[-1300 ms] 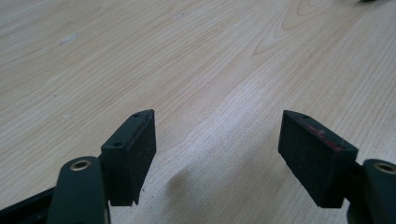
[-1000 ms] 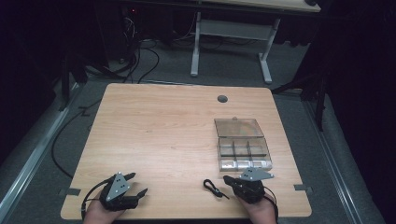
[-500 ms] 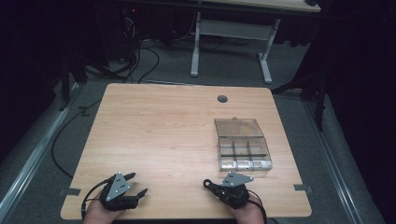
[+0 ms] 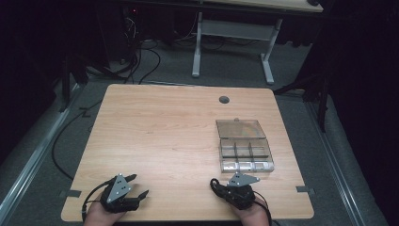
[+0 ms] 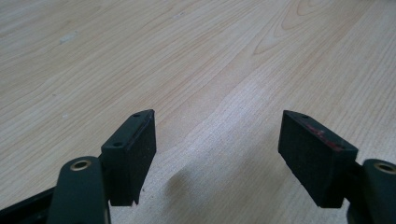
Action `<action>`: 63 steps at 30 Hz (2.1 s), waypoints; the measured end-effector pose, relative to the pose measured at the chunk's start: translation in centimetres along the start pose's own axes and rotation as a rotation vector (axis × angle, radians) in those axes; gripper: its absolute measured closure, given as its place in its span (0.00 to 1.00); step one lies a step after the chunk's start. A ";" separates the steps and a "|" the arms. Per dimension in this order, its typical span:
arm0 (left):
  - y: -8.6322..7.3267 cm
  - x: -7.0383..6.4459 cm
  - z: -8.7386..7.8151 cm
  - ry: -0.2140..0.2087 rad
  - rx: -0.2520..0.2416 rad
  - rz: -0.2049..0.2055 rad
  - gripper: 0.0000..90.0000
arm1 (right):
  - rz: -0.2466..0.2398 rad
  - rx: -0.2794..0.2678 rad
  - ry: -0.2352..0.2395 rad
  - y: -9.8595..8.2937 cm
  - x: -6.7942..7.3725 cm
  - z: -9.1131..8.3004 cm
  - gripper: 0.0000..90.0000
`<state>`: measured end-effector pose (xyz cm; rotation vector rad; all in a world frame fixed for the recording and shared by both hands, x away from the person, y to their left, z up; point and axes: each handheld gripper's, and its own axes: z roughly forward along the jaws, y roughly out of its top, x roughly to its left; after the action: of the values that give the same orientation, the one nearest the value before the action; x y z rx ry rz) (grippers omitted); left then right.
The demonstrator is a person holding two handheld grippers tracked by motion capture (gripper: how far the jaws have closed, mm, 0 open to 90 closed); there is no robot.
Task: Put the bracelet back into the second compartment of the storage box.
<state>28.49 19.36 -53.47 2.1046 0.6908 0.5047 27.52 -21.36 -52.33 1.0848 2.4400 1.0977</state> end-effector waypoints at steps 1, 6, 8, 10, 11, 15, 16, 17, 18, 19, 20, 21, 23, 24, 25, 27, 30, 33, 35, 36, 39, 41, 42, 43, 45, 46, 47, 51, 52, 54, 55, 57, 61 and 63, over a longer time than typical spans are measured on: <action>0.0 0.0 0.0 0.000 0.000 0.000 0.32 | 0.003 0.001 -0.004 -0.1 -0.1 0.0 1.00; 0.0 0.0 0.0 0.000 -0.001 -0.001 0.32 | 0.017 0.007 -0.011 -0.5 -0.4 -0.2 1.00; 0.0 0.0 0.0 0.000 -0.001 -0.001 0.32 | 0.019 0.006 -0.017 -0.6 -0.7 -0.4 1.00; 0.0 0.0 0.0 0.000 -0.001 -0.002 0.32 | 0.028 0.005 -0.019 -0.7 -0.9 -0.6 1.00; 0.0 0.0 0.0 0.000 -0.002 -0.002 0.32 | 0.033 0.004 -0.021 -0.8 -1.0 -0.7 1.00; 0.0 0.0 0.0 0.000 -0.002 -0.002 0.32 | 0.046 0.001 -0.030 -1.2 -1.5 -1.1 1.00; 0.0 0.0 0.0 0.000 -0.002 -0.003 0.32 | 0.051 0.003 -0.034 -1.3 -1.7 -1.3 1.00; 0.0 0.0 0.0 0.000 -0.003 -0.003 0.32 | 0.053 0.002 -0.037 -1.4 -1.8 -1.4 1.00; 0.0 0.0 0.0 0.000 -0.003 -0.003 0.32 | 0.057 0.004 -0.043 -1.5 -1.9 -1.6 1.00; 0.0 0.0 0.0 0.000 -0.003 -0.003 0.32 | 0.061 0.001 -0.046 -1.7 -2.1 -1.7 1.00; 0.0 0.0 0.0 0.000 -0.003 -0.003 0.32 | 0.063 0.001 -0.051 -1.8 -2.2 -1.8 1.00; 0.0 0.0 0.0 0.001 -0.003 -0.003 0.32 | 0.068 0.004 -0.054 -1.9 -2.3 -2.0 1.00; 0.0 0.0 -0.1 0.001 -0.004 -0.003 0.31 | 0.071 0.005 -0.059 -2.0 -2.5 -2.2 1.00; 0.0 0.0 -0.1 0.001 -0.004 -0.004 0.31 | 0.072 0.003 -0.063 -2.2 -2.7 -2.4 1.00; 0.0 0.1 -0.1 0.001 -0.004 -0.004 0.32 | 0.074 0.003 -0.065 -2.3 -2.8 -2.5 1.00; 0.0 0.1 0.0 0.000 -0.004 -0.004 0.32 | 0.077 0.002 -0.071 -2.4 -3.1 -2.7 1.00; 0.0 0.1 -0.1 0.000 -0.004 -0.004 0.31 | 0.077 -0.023 -0.079 -2.2 -3.0 -3.1 1.00; 0.0 0.1 0.0 -0.001 -0.002 -0.005 0.32 | 0.056 -0.036 -0.076 -1.8 -2.3 -3.2 1.00; 0.0 0.0 0.0 0.000 -0.003 -0.004 0.32 | 0.035 -0.014 -0.056 -1.6 -1.8 -2.7 1.00; 0.0 0.0 0.0 0.000 -0.003 -0.003 0.32 | 0.022 -0.003 -0.050 -1.6 -1.6 -2.4 1.00; 0.0 0.0 -0.1 0.000 -0.004 -0.003 0.31 | 0.020 0.025 -0.038 -1.7 -1.5 -1.9 1.00; 0.0 0.0 0.0 0.000 -0.004 -0.004 0.31 | 0.028 0.028 -0.037 -1.9 -1.8 -2.1 1.00; 0.0 0.1 -0.1 0.000 -0.004 -0.003 0.31 | 0.033 0.028 -0.039 -2.0 -1.9 -2.3 1.00; 0.0 0.1 -0.1 0.000 -0.005 -0.003 0.31 | 0.036 0.028 -0.042 -2.0 -2.1 -2.4 1.00; 0.0 0.0 -0.1 -0.001 -0.005 -0.002 0.31 | 0.046 0.028 -0.049 -2.2 -2.4 -2.7 1.00; 0.0 0.0 -0.1 -0.001 -0.005 -0.002 0.31 | 0.048 0.027 -0.045 -2.3 -2.6 -2.8 1.00; 0.0 0.1 -0.1 -0.001 -0.005 -0.002 0.31 | 0.048 0.022 -0.044 -2.3 -2.7 -2.9 1.00; 0.0 0.0 -0.1 0.000 -0.004 -0.001 0.31 | 0.068 -0.031 -0.070 -2.2 -3.1 -4.2 1.00; 0.0 0.0 -0.1 0.000 -0.003 0.000 0.31 | 0.077 -0.041 -0.086 -2.2 -3.4 -4.5 1.00; 0.0 0.0 0.0 0.000 -0.002 0.000 0.31 | 0.095 -0.041 -0.124 -2.5 -4.0 -5.1 1.00; 0.0 0.0 0.0 0.000 -0.002 0.000 0.31 | 0.113 -0.036 -0.142 -2.7 -4.3 -5.3 1.00; 0.0 0.0 -0.1 0.003 -0.002 0.000 0.31 | 0.132 -0.026 -0.169 -2.9 -4.9 -5.7 1.00; 0.0 0.0 -0.1 0.005 -0.003 -0.004 0.31 | 0.160 0.022 -0.186 -3.2 -5.6 -5.6 0.99; 0.0 0.0 -0.1 0.004 -0.003 -0.003 0.31 | 0.165 0.049 -0.191 -3.4 -5.8 -5.6 0.99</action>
<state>28.45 19.42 -53.45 2.0998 0.6943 0.5084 27.00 -30.06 -51.32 1.3599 2.2727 0.9354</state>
